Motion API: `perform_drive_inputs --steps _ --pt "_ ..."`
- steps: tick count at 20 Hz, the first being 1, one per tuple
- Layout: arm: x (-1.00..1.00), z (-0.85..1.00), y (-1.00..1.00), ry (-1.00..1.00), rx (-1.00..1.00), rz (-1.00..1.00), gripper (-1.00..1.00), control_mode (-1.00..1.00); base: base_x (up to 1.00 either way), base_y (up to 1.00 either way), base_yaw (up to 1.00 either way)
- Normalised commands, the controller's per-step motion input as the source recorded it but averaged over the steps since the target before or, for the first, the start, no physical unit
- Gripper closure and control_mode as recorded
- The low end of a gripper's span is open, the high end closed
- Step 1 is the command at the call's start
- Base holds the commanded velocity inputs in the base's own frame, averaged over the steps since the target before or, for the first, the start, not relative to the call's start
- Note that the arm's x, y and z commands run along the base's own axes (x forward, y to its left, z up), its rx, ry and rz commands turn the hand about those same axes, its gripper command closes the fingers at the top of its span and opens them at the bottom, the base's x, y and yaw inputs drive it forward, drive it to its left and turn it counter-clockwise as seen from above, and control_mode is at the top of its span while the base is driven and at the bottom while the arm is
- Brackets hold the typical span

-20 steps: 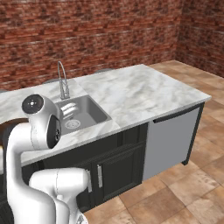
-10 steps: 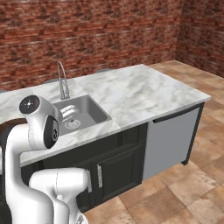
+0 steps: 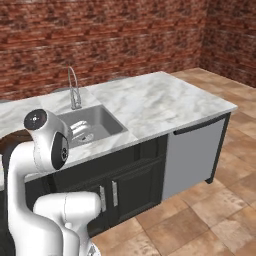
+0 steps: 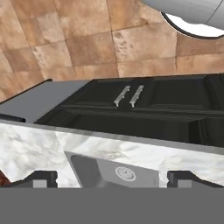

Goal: Move the bowls from the cabinet to the plates on the dining table.

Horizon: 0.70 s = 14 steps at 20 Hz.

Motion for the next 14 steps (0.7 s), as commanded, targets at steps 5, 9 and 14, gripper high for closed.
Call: perform_drive_inputs --steps 5,9,14 --pt "0.0 0.0 0.0 0.0 0.0 0.0 -1.0 1.0 -0.81 0.12 -0.02" --pt "0.0 0.0 0.0 0.0 0.0 0.0 -1.0 1.0 -0.18 0.0 -0.26" --pt "0.0 0.0 0.0 0.0 0.0 0.0 -1.0 1.0 0.0 0.0 -0.53"
